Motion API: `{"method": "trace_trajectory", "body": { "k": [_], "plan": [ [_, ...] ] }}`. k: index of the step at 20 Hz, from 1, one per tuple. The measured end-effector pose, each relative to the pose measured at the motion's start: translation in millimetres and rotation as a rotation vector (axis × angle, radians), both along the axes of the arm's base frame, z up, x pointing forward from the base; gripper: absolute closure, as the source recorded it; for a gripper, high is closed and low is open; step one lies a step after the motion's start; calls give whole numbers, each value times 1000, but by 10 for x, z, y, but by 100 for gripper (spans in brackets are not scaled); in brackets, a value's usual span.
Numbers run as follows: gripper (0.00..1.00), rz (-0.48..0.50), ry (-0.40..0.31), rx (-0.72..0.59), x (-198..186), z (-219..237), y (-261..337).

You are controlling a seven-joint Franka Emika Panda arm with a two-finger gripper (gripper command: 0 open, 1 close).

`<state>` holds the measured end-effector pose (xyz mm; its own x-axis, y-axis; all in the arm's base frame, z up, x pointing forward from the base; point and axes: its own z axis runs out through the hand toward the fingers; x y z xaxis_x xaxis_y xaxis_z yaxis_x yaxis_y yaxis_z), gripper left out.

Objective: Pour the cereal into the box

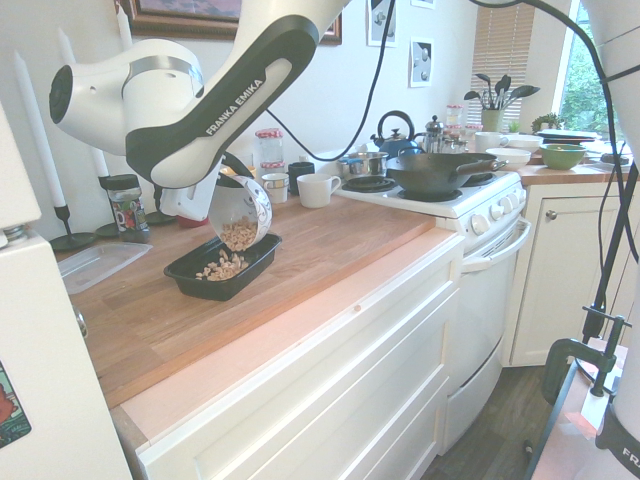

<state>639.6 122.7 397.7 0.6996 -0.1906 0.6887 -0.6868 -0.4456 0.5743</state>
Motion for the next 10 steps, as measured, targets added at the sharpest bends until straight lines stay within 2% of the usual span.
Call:
{"method": "trace_trajectory", "body": {
  "k": [10],
  "plan": [
    [100, 61, 0, -147, -82, -27, 50]
  ]
}}
